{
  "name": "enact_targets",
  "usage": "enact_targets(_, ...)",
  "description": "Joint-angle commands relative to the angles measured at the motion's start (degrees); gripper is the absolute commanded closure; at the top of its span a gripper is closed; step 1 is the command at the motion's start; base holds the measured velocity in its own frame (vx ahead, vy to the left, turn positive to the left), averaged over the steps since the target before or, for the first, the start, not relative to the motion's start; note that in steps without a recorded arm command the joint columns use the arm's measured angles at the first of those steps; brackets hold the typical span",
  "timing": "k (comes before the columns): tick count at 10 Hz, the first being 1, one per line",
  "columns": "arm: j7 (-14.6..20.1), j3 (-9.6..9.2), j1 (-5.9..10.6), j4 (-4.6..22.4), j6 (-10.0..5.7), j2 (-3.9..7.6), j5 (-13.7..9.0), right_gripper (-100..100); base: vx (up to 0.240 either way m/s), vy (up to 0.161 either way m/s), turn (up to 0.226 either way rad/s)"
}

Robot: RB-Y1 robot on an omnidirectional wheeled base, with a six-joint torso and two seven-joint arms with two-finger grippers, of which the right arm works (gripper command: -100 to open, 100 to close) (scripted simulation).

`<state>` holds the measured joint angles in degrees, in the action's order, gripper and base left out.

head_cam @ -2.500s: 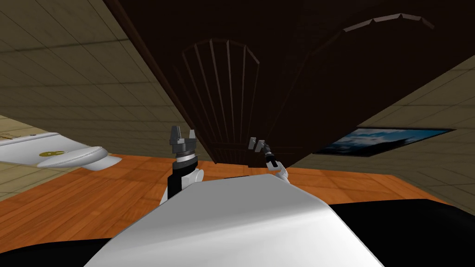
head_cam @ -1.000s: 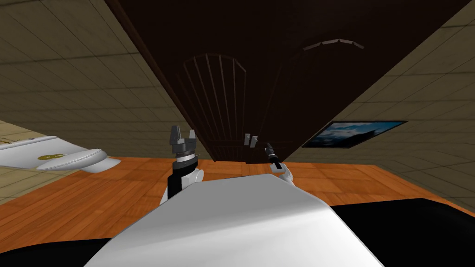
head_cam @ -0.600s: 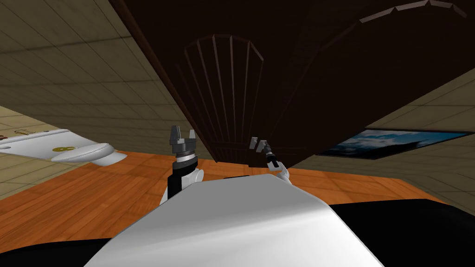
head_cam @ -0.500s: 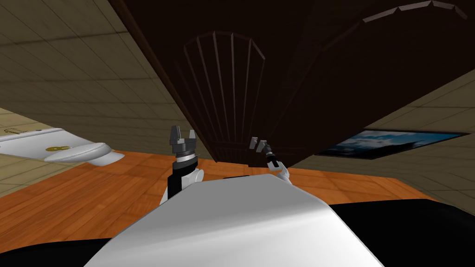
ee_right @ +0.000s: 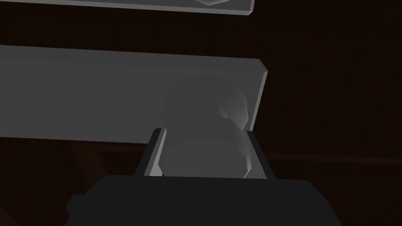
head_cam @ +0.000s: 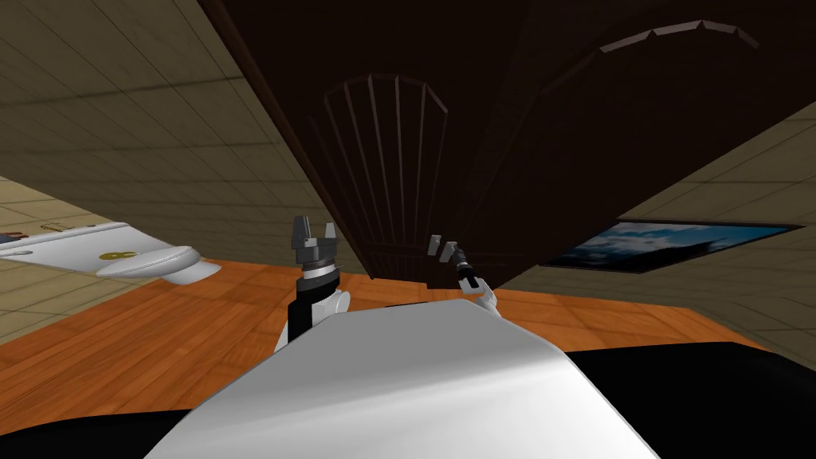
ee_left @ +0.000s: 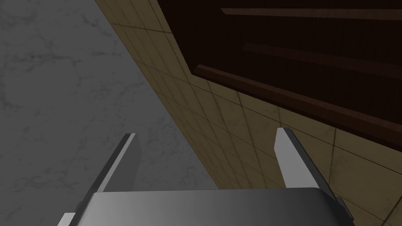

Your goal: Pull the door open

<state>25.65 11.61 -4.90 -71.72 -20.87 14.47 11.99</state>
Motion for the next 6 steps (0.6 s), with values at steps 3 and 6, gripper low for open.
enact_targets(3,0.69,0.89,-1.78,0.29,0.02,1.32,-0.13,100,-0.178,-0.057,-0.054)
enact_targets(6,1.86,-0.38,-2.70,-1.31,-0.02,1.75,0.29,-100,-0.167,-0.038,0.007)
